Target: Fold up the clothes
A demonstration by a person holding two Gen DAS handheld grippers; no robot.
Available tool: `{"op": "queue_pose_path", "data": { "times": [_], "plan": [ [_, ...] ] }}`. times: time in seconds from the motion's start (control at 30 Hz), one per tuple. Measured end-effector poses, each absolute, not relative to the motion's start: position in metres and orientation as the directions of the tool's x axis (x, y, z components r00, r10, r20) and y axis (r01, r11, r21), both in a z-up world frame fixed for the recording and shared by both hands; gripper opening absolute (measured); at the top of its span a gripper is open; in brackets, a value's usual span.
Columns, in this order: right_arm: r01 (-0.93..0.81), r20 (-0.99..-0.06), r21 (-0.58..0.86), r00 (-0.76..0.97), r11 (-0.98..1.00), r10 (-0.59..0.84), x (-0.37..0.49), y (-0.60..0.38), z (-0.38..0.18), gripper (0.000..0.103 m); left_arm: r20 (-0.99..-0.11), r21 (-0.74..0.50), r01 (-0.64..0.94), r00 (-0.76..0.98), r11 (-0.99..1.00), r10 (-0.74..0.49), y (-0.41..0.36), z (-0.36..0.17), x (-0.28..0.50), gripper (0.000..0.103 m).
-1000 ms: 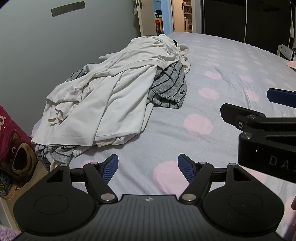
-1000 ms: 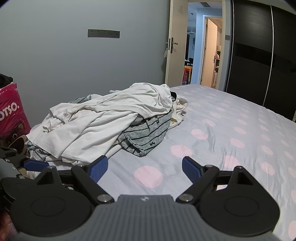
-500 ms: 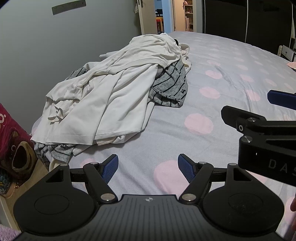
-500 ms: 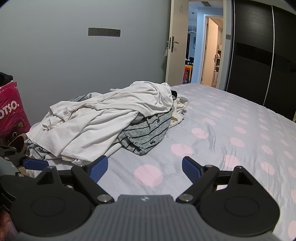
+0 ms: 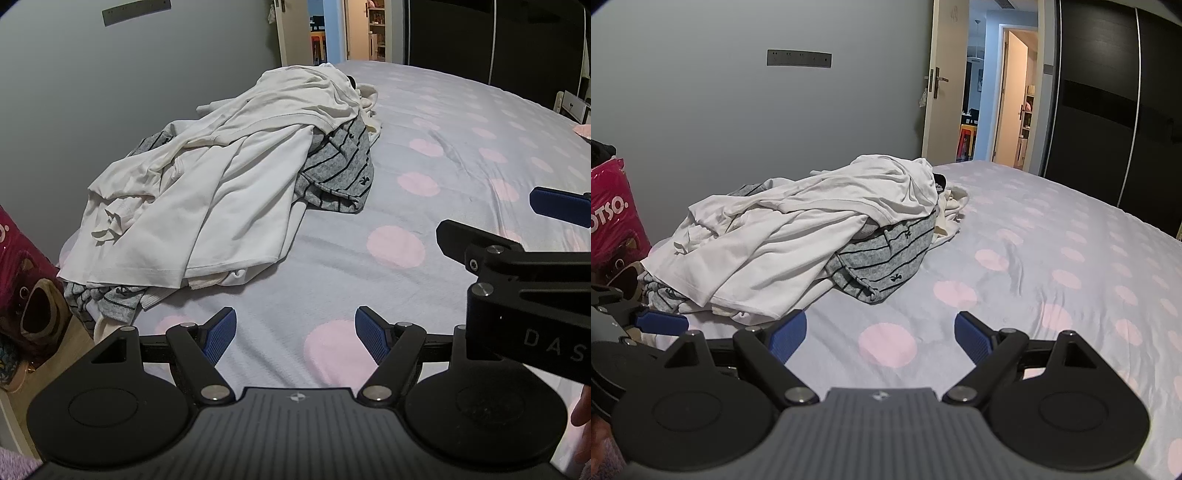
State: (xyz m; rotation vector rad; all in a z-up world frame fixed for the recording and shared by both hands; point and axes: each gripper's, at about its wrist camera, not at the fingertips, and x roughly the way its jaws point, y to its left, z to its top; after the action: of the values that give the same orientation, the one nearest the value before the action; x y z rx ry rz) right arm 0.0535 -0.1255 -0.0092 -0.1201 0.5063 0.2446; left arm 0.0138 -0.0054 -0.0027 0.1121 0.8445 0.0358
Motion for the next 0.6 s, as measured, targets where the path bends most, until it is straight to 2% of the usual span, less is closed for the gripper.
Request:
{"op": "queue_pose_path", "data": {
  "times": [0.2,0.43,0.53,0.6],
  "plan": [
    [-0.266,-0.499,-0.05,0.841,0.963,0.207,0.056,-0.125,-0.011,0.089,-0.755,0.11,0.014,0.651,0.994,0.074,-0.003,-0.006,0.017,0.07],
    [-0.303,-0.544,-0.018,0.803,0.953,0.245,0.077,-0.126,-0.012,0.088,-0.768,0.135,0.021,0.634,0.991,0.091,0.004,-0.003,0.032,0.065],
    [-0.327,-0.554,-0.014,0.789,0.945,0.265,0.092,-0.125,-0.008,0.085,-0.766,0.145,0.024,0.636,0.989,0.097,0.014,0.004,0.05,0.062],
    [-0.359,-0.549,-0.024,0.784,0.933,0.288,0.108,-0.122,-0.004,0.078,-0.766,0.164,0.038,0.634,0.986,0.103,0.021,0.008,0.065,0.058]
  ]
}}
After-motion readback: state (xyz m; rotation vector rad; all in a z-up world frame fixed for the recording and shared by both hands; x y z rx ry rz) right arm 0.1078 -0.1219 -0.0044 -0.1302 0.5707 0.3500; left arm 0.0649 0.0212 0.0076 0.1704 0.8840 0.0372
